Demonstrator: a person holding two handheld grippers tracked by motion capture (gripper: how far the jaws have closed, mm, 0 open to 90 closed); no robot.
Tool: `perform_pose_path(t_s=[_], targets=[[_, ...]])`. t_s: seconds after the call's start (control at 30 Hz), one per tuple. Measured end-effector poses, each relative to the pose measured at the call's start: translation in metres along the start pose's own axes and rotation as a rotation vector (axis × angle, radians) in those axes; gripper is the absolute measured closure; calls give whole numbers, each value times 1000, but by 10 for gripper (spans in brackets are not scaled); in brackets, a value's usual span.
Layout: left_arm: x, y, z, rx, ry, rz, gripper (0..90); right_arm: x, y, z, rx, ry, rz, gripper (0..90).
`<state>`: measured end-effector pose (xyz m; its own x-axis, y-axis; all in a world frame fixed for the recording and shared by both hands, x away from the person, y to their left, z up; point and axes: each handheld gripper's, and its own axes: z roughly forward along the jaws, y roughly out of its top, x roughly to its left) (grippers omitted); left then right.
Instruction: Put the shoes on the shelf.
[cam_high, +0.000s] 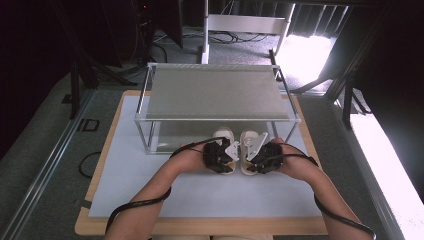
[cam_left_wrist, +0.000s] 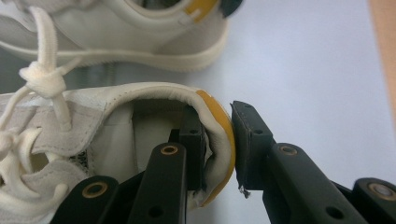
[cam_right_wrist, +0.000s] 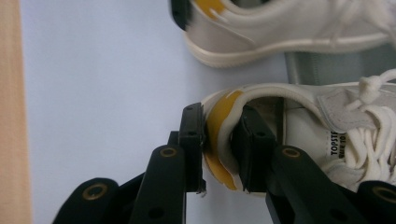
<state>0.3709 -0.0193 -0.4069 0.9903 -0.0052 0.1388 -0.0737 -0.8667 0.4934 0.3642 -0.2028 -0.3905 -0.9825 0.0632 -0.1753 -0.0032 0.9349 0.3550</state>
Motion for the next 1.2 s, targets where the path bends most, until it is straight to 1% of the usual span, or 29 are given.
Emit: perform_pose_path(t_s=[0.07, 0.13, 0.17, 0.23, 0.27, 0.3, 0.4, 0.43, 0.5, 0.57, 0.6, 0.63, 0.67, 0.7, 0.73, 0.77, 0.8, 0.83, 0.87, 0.9, 0.93, 0.97, 1.0, 1.03, 1.07, 1.1, 1.13, 1.17, 1.2], targets=[[6, 2, 2, -5, 3, -2, 752, -5, 0, 3, 2, -9, -1, 742], [11, 4, 4, -8, 12, 11, 751, -8, 1, 4, 1, -15, -2, 742], [14, 4, 5, -13, 14, 11, 751, -13, 1, 7, 1, -29, -8, 740], [20, 5, 6, -25, 18, 7, 751, -16, 2, 8, -1, -33, -11, 740], [22, 5, 10, -58, 24, -28, 752, -18, 3, 9, 0, -37, -7, 740], [23, 4, 12, -74, 27, -59, 752, -24, 3, 12, 12, -49, -10, 739], [33, 4, 15, -43, 11, -53, 750, -29, 3, 15, 12, -48, -7, 738], [35, 4, 16, -36, 9, -43, 751, -32, 3, 17, 10, -47, -10, 738], [37, 4, 19, -38, 2, -37, 748, -36, 1, 21, 9, -27, -18, 736], [39, 2, 21, -49, 2, -32, 744, -36, 1, 21, 6, -28, -18, 733], [40, 1, 21, -58, -4, -33, 741, -42, 1, 20, 28, -25, -105, 728], [39, 1, 22, -69, 1, -34, 736, -43, 0, 20, 23, -31, -112, 722], [37, 0, 23, -92, 8, -37, 731, -36, 1, 22, -3, -36, -7, 719], [36, -1, 24, -117, 16, -55, 718, -37, 0, 22, -14, -39, -5, 709], [35, -1, 24, -135, 49, -70, 691, -37, -1, 21, -19, -44, 6, 699], [35, -1, 24, -148, 65, -77, 648, -36, -2, 20, -29, -56, 6, 682], [35, -1, 23, -146, 83, -76, 608, -36, -2, 20, -40, -71, 4, 654], [28, 3, 31, -243, 114, -212, 566, -34, -2, 19, -45, -95, 37, 632], [35, 3, 21, -121, 121, -129, 523, -25, 2, 20, -76, -132, 179, 603], [36, 4, 18, -121, 127, -143, 527, -31, -1, 16, -46, -129, 55, 565], [36, 6, 14, -92, 163, -136, 524, -30, -2, 14, -52, -145, 60, 561], [34, 8, 12, -92, 217, -144, 463, -30, -3, 13, -63, -150, 64, 561], [32, 10, 10, -90, 251, -161, 394, -28, -4, 12, -76, -166, 74, 562], [31, 10, 7, -106, 258, -193, 396, -26, -5, 10, -97, -183, 82, 561], [29, 10, 5, -129, 259, -210, 397, -24, -6, 7, -117, -191, 101, 560], [26, 10, 4, -147, 278, -216, 396, -22, -8, 4, -140, -214, 113, 561], [24, 10, 3, -155, 284, -233, 396, -20, -10, 1, -168, -226, 132, 561], [21, 10, 1, -170, 279, -240, 397, -18, -11, -2, -193, -234, 154, 561], [18, 9, 1, -180, 282, -246, 397, -16, -13, -5, -207, -255, 179, 561]])
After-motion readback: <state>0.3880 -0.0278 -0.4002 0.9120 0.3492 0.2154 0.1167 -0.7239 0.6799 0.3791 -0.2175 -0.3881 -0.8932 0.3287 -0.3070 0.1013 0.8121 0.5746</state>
